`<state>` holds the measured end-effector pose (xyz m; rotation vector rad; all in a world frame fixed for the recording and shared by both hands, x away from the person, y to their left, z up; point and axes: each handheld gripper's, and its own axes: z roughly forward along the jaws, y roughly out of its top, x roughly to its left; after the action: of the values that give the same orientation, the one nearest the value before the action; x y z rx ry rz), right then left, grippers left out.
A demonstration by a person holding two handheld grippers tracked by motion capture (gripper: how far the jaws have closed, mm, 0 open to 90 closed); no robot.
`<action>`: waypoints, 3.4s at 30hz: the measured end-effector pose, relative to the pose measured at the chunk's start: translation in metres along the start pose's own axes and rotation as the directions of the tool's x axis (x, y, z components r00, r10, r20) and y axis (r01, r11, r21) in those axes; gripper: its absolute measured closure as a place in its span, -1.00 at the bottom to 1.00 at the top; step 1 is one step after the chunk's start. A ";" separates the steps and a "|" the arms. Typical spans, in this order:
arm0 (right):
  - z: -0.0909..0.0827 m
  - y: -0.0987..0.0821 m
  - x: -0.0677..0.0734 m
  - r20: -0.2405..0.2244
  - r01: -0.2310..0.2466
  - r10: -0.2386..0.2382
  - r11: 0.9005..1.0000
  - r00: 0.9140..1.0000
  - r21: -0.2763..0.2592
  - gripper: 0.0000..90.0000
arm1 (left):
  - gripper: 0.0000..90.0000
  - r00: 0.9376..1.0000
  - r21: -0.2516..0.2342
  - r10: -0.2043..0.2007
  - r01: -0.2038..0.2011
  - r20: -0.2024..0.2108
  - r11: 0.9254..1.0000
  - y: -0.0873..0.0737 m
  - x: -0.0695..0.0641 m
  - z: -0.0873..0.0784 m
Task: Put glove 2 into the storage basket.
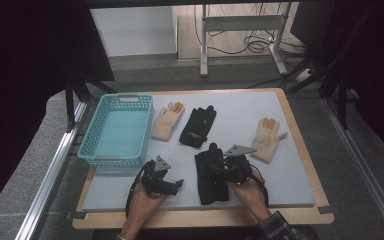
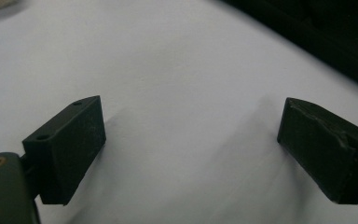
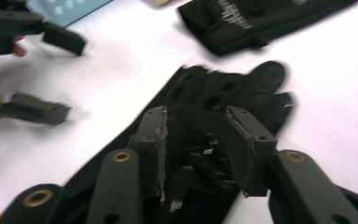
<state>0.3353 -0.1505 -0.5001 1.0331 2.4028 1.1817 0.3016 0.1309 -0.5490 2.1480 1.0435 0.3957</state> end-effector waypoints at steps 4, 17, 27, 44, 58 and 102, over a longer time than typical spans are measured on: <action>-0.002 0.001 -0.015 0.018 -0.010 0.009 1.000 1.000 0.005 0.18 | -0.82 1.000 0.001 0.001 -0.001 0.000 1.000 0.000 0.000 0.000; 0.008 0.002 -0.043 0.037 -0.012 0.011 0.999 0.999 0.042 0.57 | -0.82 1.000 0.001 0.001 -0.001 0.000 1.000 0.000 0.000 0.000; 0.033 0.028 -0.055 0.019 -0.023 0.022 0.999 1.000 0.047 0.61 | -0.82 1.000 0.002 0.002 -0.002 0.001 1.000 0.000 0.000 0.000; 0.110 0.061 -0.065 0.006 0.021 -0.022 0.992 1.000 0.125 0.57 | -0.82 1.000 0.003 0.004 -0.004 0.001 1.000 0.000 0.000 0.000; 0.092 0.070 -0.096 0.050 -0.026 0.023 0.998 0.998 0.064 0.44 | -0.83 1.000 0.002 0.000 0.000 0.003 1.000 0.000 0.000 0.000; 0.108 0.115 -0.093 -0.003 -0.073 0.073 0.995 0.997 0.075 0.94 | -0.83 1.000 0.002 -0.002 0.002 0.003 1.000 0.000 0.000 0.000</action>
<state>0.5121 -0.1061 -0.4853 1.1506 2.4507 1.1270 0.3018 0.1309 -0.5490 2.1487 1.0450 0.3910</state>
